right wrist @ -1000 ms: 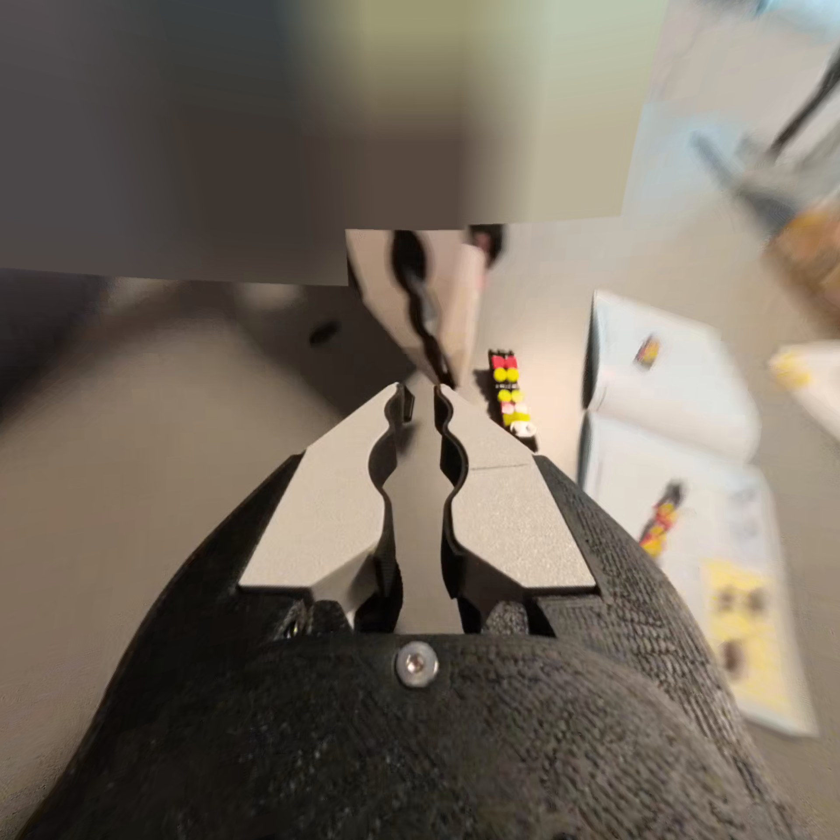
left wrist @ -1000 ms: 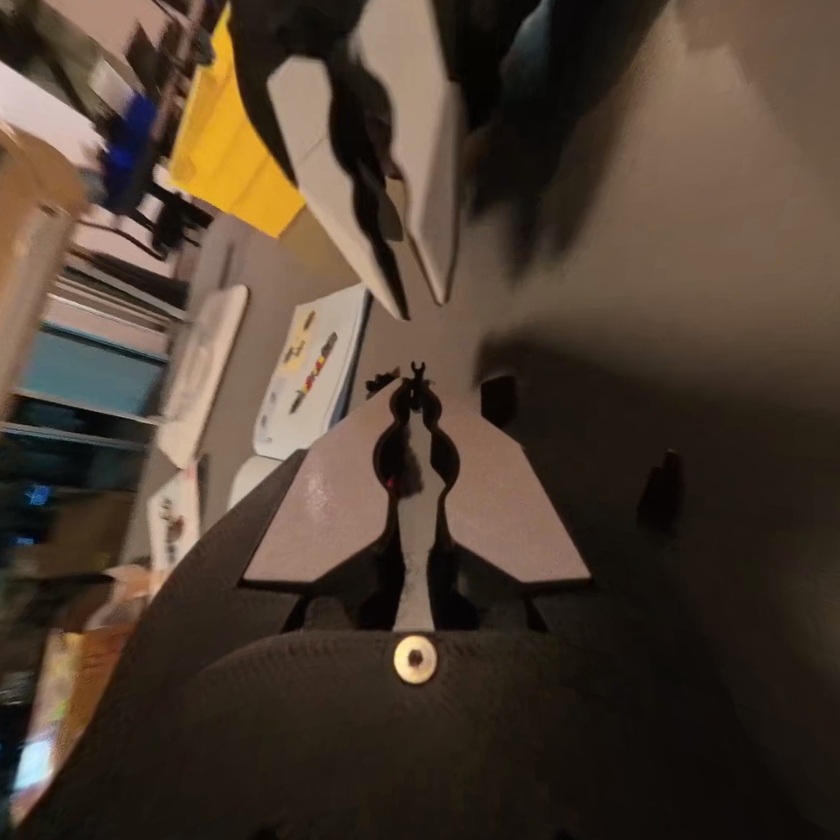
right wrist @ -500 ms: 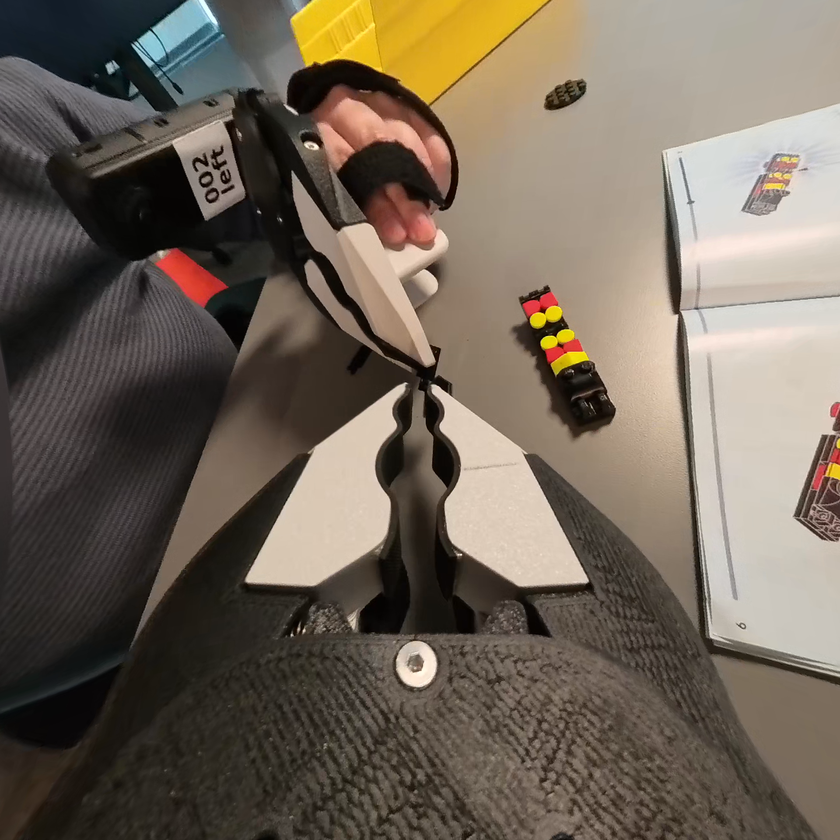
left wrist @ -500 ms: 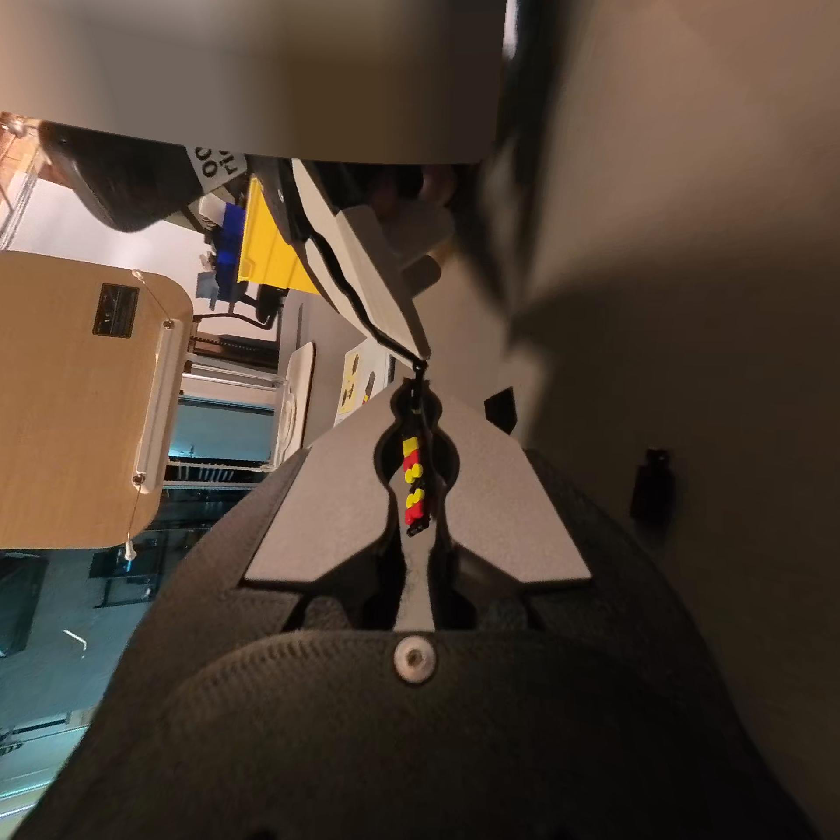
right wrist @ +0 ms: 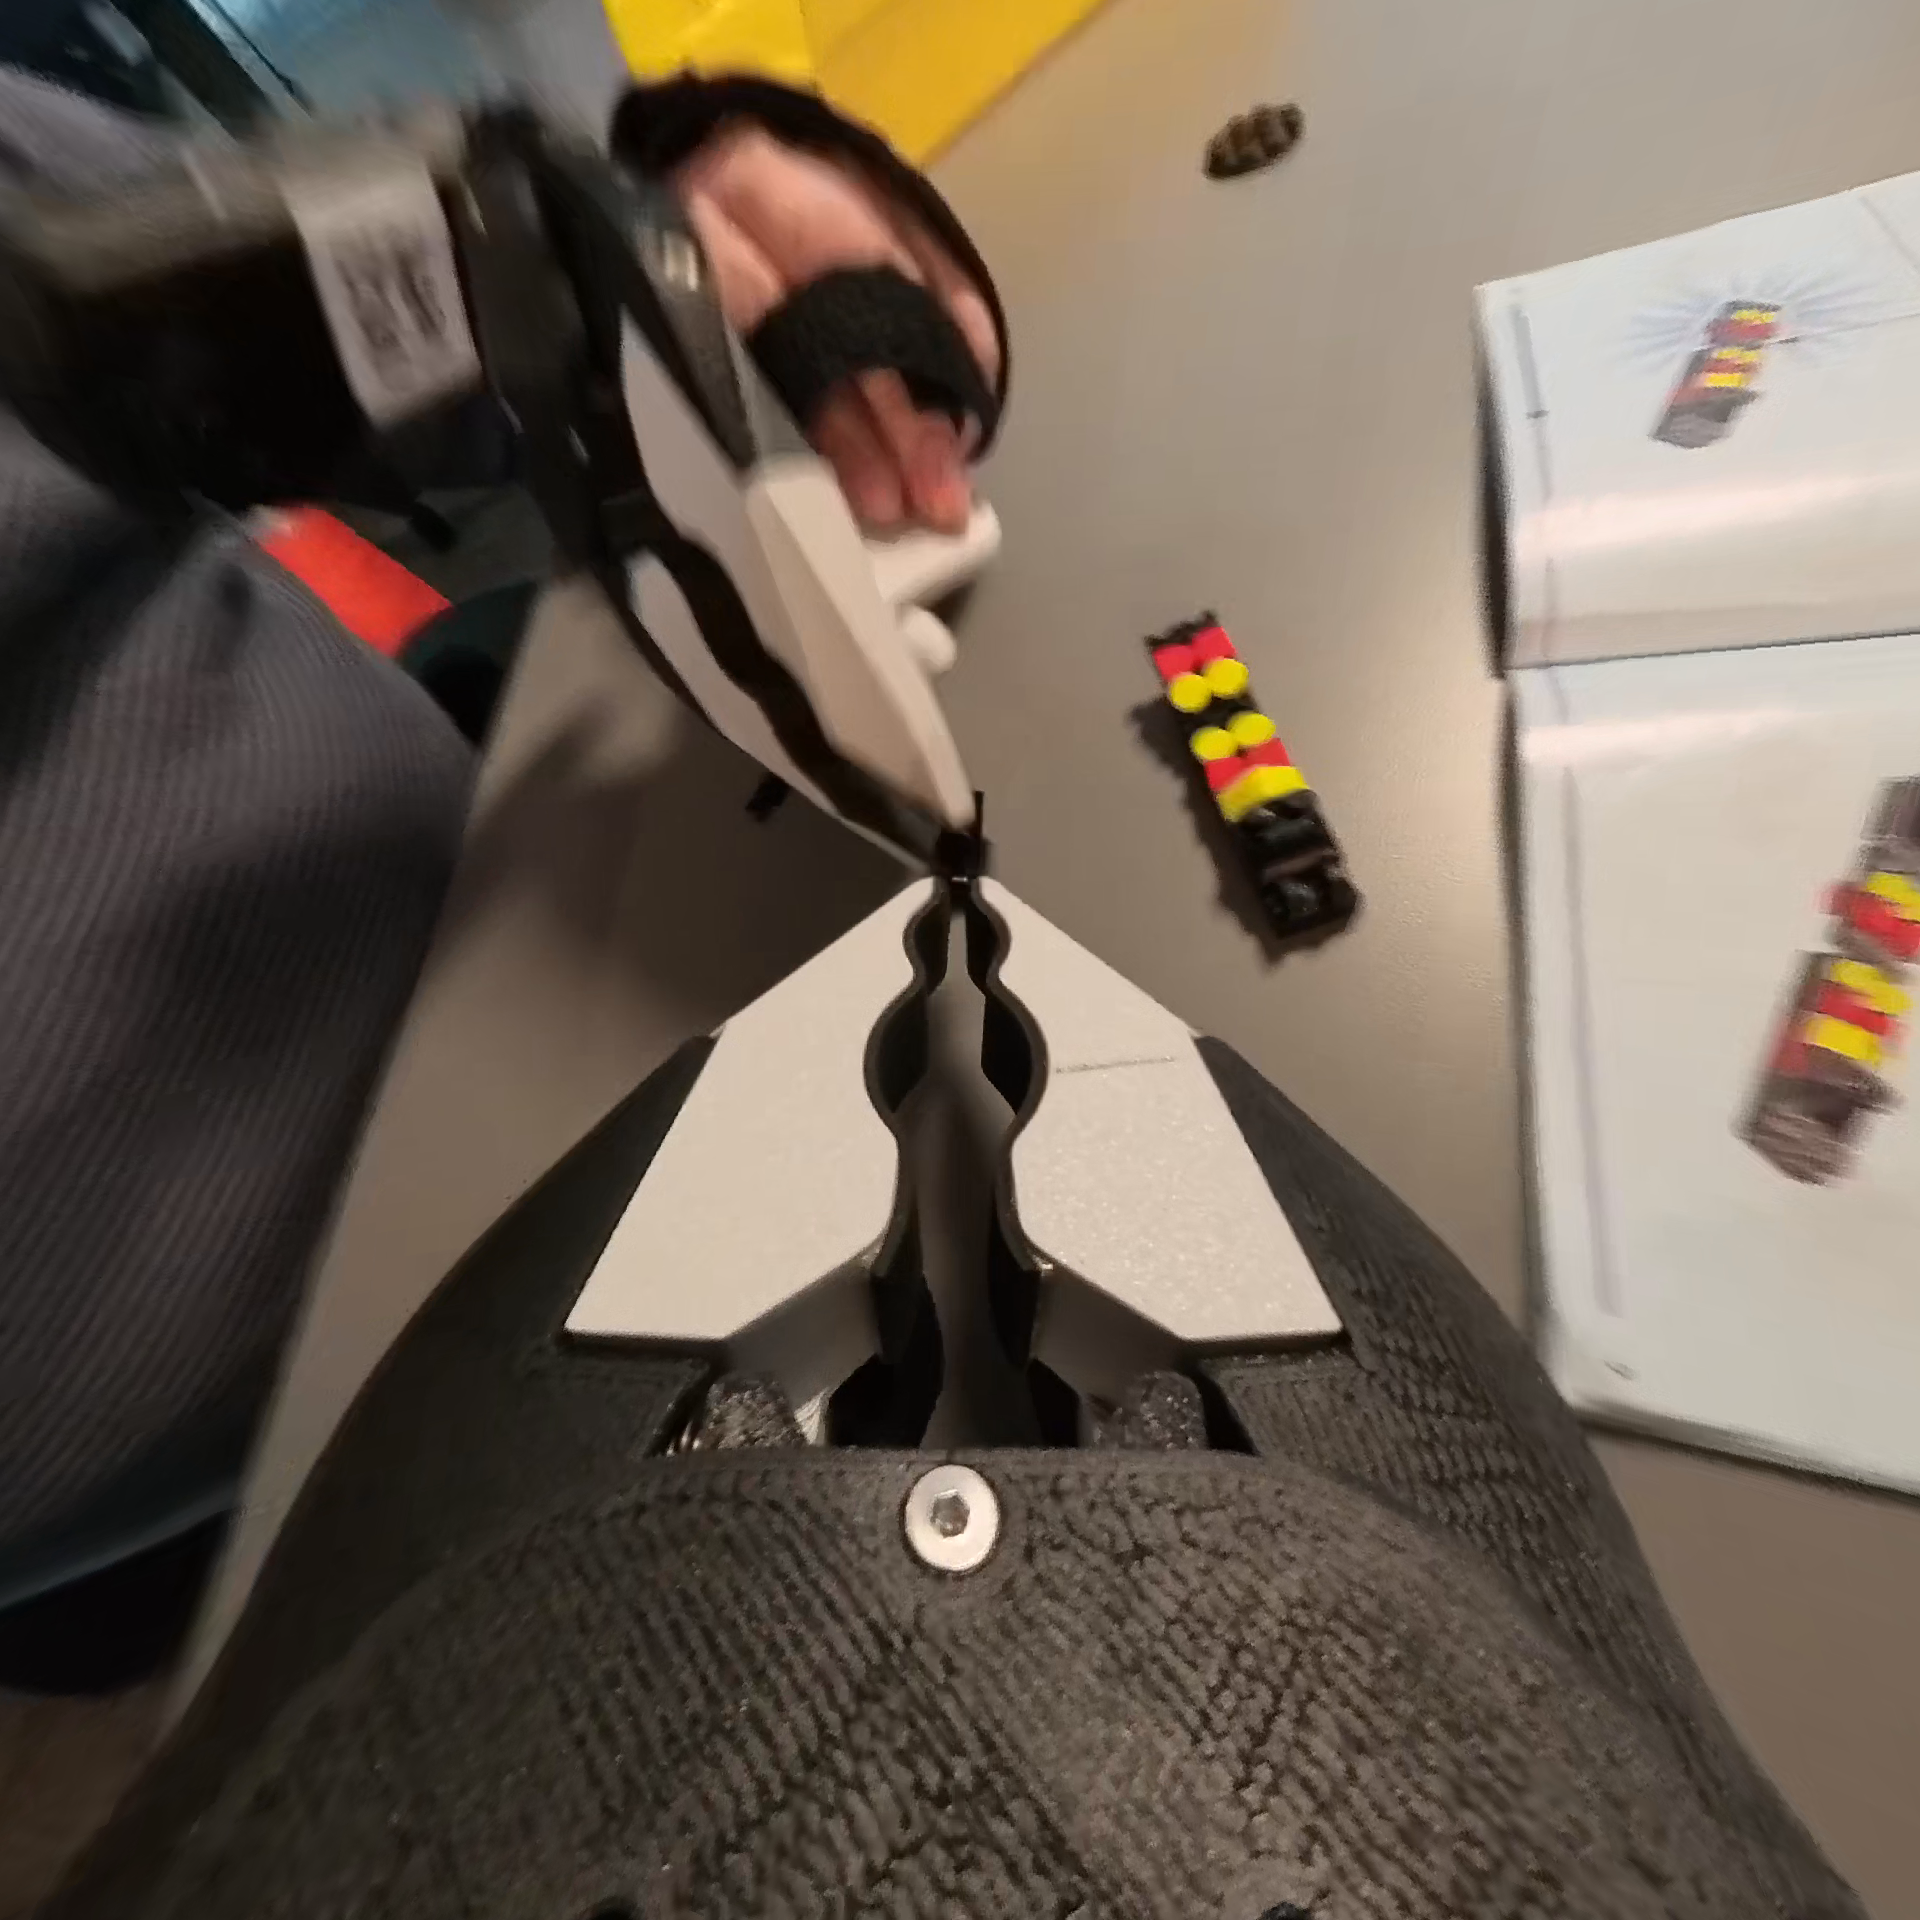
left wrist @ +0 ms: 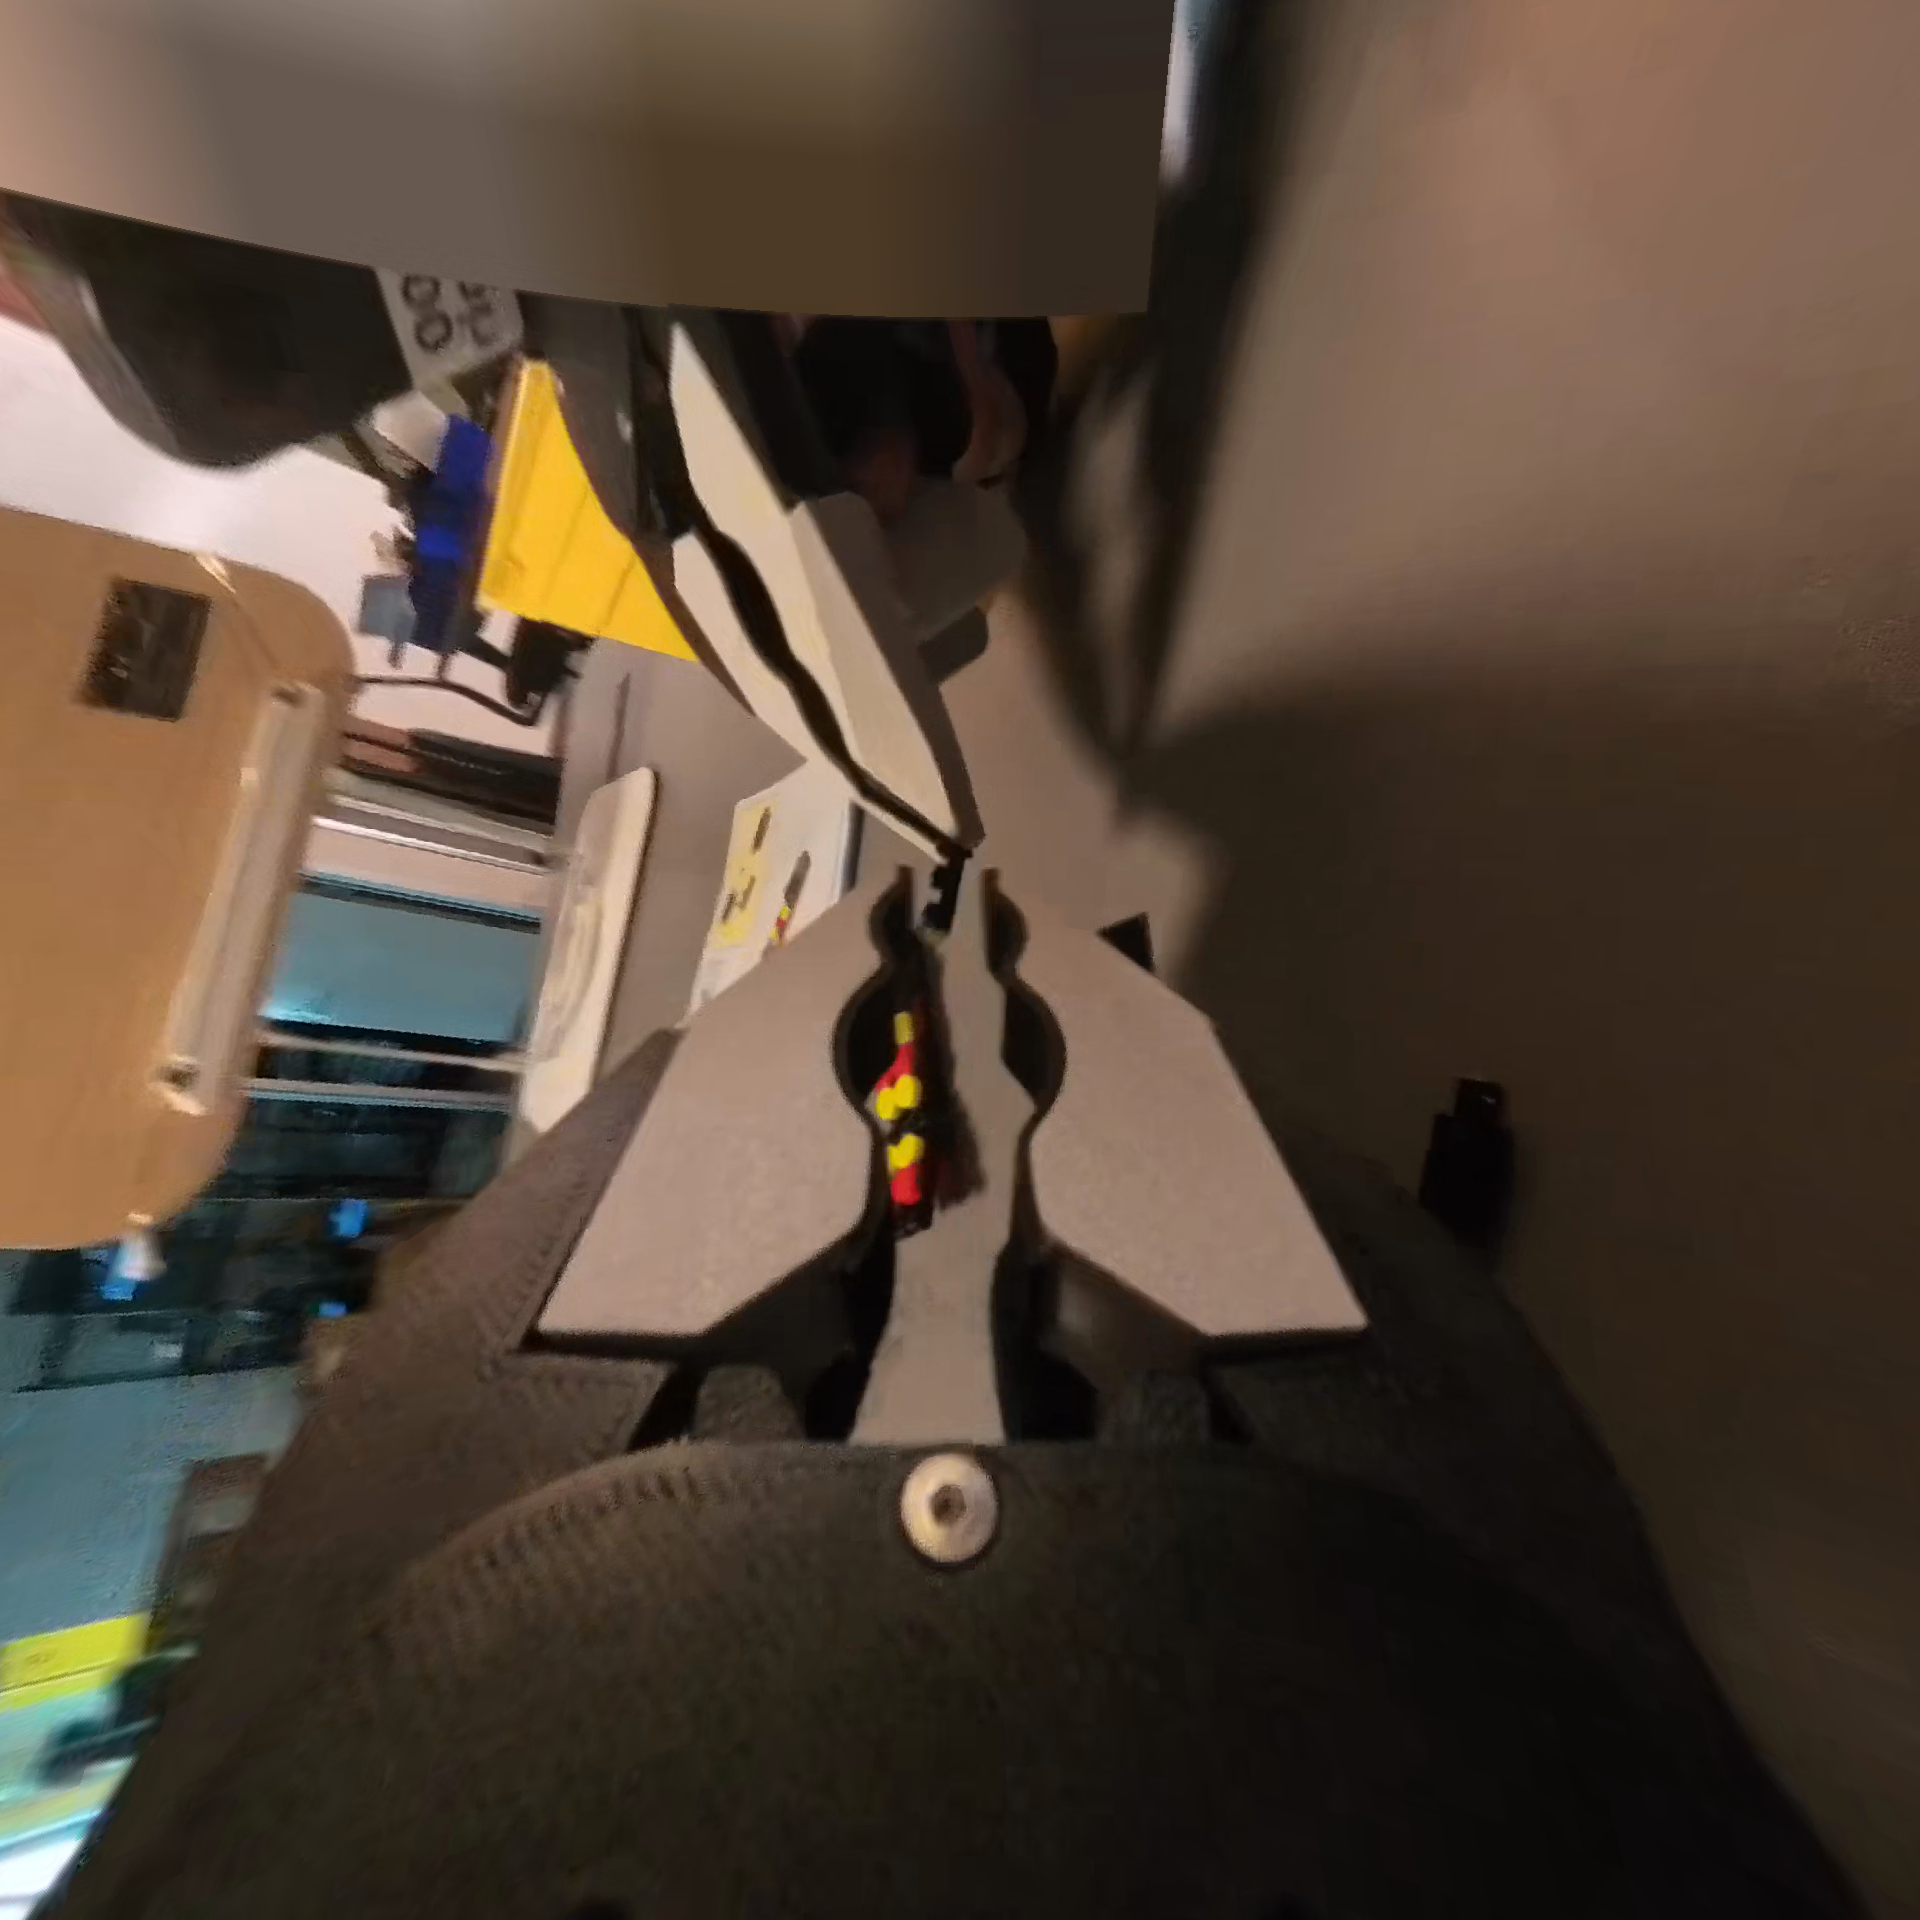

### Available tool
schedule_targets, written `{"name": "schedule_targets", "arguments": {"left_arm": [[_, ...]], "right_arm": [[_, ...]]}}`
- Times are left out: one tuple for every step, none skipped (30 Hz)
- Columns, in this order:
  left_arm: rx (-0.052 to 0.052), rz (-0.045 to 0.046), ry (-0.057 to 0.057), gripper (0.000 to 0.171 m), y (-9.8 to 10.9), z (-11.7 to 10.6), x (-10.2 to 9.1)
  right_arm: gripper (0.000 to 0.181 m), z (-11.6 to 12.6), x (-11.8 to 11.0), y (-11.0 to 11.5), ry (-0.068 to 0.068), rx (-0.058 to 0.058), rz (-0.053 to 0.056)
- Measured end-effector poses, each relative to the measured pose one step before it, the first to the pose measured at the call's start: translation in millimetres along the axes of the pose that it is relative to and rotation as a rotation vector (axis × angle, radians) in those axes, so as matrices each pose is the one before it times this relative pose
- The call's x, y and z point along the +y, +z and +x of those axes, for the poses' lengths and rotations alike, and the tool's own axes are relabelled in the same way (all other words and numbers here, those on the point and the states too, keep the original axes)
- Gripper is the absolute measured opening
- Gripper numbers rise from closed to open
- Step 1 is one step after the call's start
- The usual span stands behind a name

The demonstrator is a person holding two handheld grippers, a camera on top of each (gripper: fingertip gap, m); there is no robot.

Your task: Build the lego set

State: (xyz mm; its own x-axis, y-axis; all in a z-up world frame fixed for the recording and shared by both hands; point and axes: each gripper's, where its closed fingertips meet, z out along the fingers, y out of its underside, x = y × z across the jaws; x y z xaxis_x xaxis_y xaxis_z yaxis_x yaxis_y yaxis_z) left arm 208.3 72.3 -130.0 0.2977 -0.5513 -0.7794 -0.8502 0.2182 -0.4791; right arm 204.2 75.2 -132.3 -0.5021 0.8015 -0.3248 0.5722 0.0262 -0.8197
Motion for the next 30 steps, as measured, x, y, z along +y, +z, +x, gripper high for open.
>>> {"name": "schedule_targets", "arguments": {"left_arm": [[0.0228,0.00242,-0.0597,0.023,-0.43,-1.62,1.56],[0.0197,0.00248,-0.0638,0.029,-1.39,-3.06,2.15],[0.016,0.00318,-0.0735,0.031,-1.87,-4.09,2.02],[0.0127,0.00297,-0.0826,0.03,-1.92,-4.74,1.76],[0.0094,0.00185,-0.0861,0.029,-1.36,-4.9,1.24],[0.009,0.00606,-0.0778,0.028,-0.85,-3.88,-0.04],[0.0184,0.0089,-0.0622,0.028,-0.27,-1.19,-0.69],[0.0112,0.00938,-0.0499,0.028,-0.1,-1.06,-0.71],[0.0001,0.00679,-0.0373,0.028,0.02,-1.9,-0.01],[-0.0029,0.00337,-0.0261,0.028,0.09,-1.78,0.6],[-0.0046,0.00717,-0.0177,0.028,-0.16,-1.57,0.12],[-0.0105,0.01087,-0.0169,0.028,-0.5,-2.39,-0.52],[-0.0162,0.01155,-0.0244,0.028,-0.59,-3.17,-0.67],[-0.0155,0.01652,-0.0352,0.028,-0.44,-3.22,-1.09],[-0.0101,0.02466,-0.0418,0.028,-0.5,-2.46,-1.7],[-0.004,0.02359,-0.0334,0.028,-0.31,-1.79,-0.99],[-0.0167,0.00814,-0.0146,0.028,-0.33,-4.09,0.82],[-0.0212,-0.00023,-0.0018,0.028,-0.32,-5.06,1.51],[-0.0131,0.00166,-0.0051,0.028,-0.36,-3.78,0.38],[-0.0044,0.00621,-0.0121,0.028,-0.77,-2.28,-0.95],[0.0014,0.00554,-0.0144,0.028,-0.89,-1.26,-0.88],[0.0009,-0.00037,-0.0133,0.028,-0.69,-0.93,0.17],[-0.0006,-0.00281,-0.0071,0.028,-0.49,-0.87,0.68],[0.0,-0.00338,-0.0012,0.028,-0.33,-0.36,0.78],[-0.0006,-0.00576,0.0016,0.027,-0.02,-0.23,1.0],[-0.002,-0.0067,0.0035,0.027,0.01,-0.12,0.82],[-0.0008,-0.00533,0.0057,0.027,0.07,0.18,0.7],[0.0002,-0.00531,0.0054,0.027,0.13,0.49,0.54],[0.0016,-0.00373,0.0051,0.027,0.14,0.7,0.45],[-0.0014,0.0009,0.0075,0.027,0.13,0.1,-0.08]], "right_arm": [[0.001,5.45,2.83,-2.0,-0.0337,0.042,-0.0284],[0.001,3.7,2.86,-1.25,-0.0354,0.0362,-0.0288],[0.001,1.65,4.15,-0.11,-0.0328,0.0265,-0.0387],[0.001,1.54,4.74,0.75,-0.031,0.0266,-0.0411],[0.001,2.03,4.73,1.38,-0.0344,0.0305,-0.0379],[0.001,1.62,4.38,1.87,-0.0364,0.0273,-0.0323],[0.001,0.41,3.05,1.76,-0.0309,0.0191,-0.0233],[0.002,-0.9,0.28,0.98,-0.0216,0.0093,-0.0044],[0.002,-1.8,-0.18,0.33,-0.0135,-0.0008,-0.002],[0.004,-1.57,0.0,0.0,-0.009,-0.0021,-0.0023],[0.01,-0.02,-0.11,-0.25,-0.0051,0.0052,-0.0014],[0.014,2.21,-0.5,-1.2,-0.001,0.017,-0.0005],[0.018,3.06,-2.66,-2.46,0.0084,0.0174,0.0068],[0.024,3.3,-4.69,-3.11,0.0213,0.0107,0.0088],[0.022,4.93,-5.69,-3.72,0.028,0.0146,0.0046],[0.017,10.82,-4.44,-3.4,0.0334,0.0459,-0.0075],[0.011,14.62,-1.12,-2.02,0.0346,0.0627,-0.0315],[0.006,15.17,2.12,0.14,0.03,0.0619,-0.0541],[0.0,13.74,3.02,2.1,0.0214,0.0555,-0.0594],[0.0,11.12,3.36,3.22,0.0117,0.0452,-0.0587],[0.0,8.79,3.31,3.99,0.0075,0.0389,-0.0578],[0.0,6.04,2.05,3.86,0.0041,0.0298,-0.0458],[0.0,3.58,0.92,3.33,0.0007,0.0207,-0.0376],[0.0,3.31,0.02,2.59,-0.0001,0.0234,-0.0291],[0.0,2.61,0.2,2.12,-0.0026,0.0204,-0.0278],[0.0,2.04,0.51,1.86,-0.0016,0.0164,-0.0274],[0.0,2.47,0.43,1.95,-0.0027,0.0177,-0.0249],[0.0,2.14,0.26,2.47,-0.0039,0.0117,-0.02],[0.0,2.47,0.4,2.95,0.0056,0.0085,-0.0189],[0.0,2.03,-1.01,2.54,0.009,0.0027,-0.0065]]}}
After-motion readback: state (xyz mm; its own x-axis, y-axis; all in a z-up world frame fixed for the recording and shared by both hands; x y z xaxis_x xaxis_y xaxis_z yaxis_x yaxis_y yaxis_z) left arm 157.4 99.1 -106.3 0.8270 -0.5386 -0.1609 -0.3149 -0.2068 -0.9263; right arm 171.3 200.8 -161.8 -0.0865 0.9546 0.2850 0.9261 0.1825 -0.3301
